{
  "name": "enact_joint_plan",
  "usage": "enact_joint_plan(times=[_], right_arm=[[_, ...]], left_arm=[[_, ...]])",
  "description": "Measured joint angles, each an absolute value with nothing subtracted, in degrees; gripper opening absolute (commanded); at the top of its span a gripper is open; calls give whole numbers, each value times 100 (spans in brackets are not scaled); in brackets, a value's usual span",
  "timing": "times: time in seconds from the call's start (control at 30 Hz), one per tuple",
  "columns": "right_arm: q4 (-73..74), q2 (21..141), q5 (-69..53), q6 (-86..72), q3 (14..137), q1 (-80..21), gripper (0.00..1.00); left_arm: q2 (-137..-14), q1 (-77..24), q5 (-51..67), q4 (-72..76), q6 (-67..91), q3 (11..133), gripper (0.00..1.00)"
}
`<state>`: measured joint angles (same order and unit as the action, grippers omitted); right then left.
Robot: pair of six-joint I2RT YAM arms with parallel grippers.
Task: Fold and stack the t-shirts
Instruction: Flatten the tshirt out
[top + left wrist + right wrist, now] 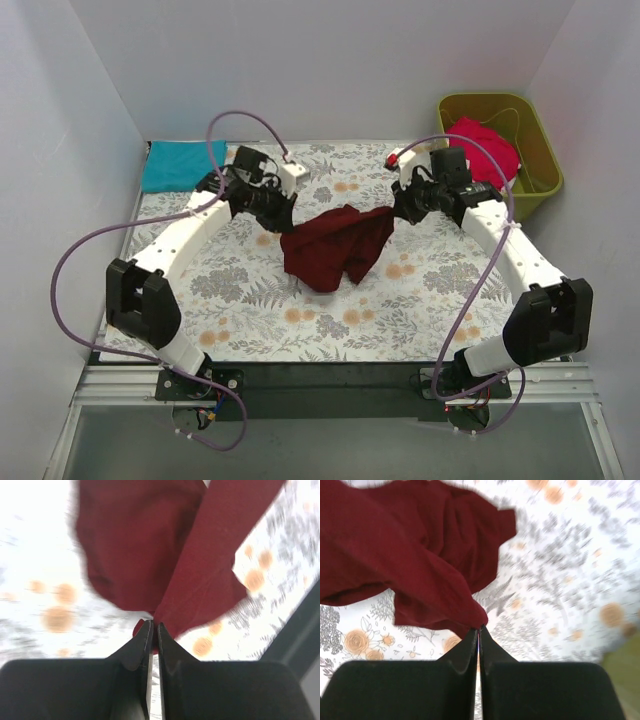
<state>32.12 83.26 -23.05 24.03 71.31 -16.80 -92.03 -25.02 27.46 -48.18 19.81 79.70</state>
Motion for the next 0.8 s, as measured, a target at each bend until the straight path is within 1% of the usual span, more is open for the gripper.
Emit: enact_joint_plan(times=[0.13, 0.3, 0.4, 0.53, 0.63, 0.7, 0.77, 0.8], right_arm=[[3308, 8281, -2281, 2541, 8075, -1662, 1], [3417, 8320, -2220, 2740, 9317, -1662, 1], [3487, 8359, -2178, 2834, 10027, -1667, 1], [3527, 8346, -2088, 2936, 10868, -1708, 1], [3538, 8215, -2086, 2995, 11257, -1782, 1], [3557, 8025, -2115, 2995, 11386, -1852, 1], [3581, 7773, -2163, 2967, 11408, -1925, 1], [3601, 7627, -2220, 2936, 11389, -1949, 17]], left_arm=[[-9168, -2108, 2519, -4842, 2202, 9083, 0], [-9122, -2071, 1846, -4711, 2558, 10123, 0], [-8930, -2060, 1299, -4491, 2746, 10390, 0], [-8423, -2034, 554, -4204, 2867, 10440, 0], [-7999, -2025, 137, -4018, 2912, 10545, 0], [-7730, -2023, 30, -3938, 2934, 10709, 0], [-7481, -2012, 183, -3879, 2943, 10844, 0], [-7321, -2003, 390, -3883, 2945, 10864, 0]])
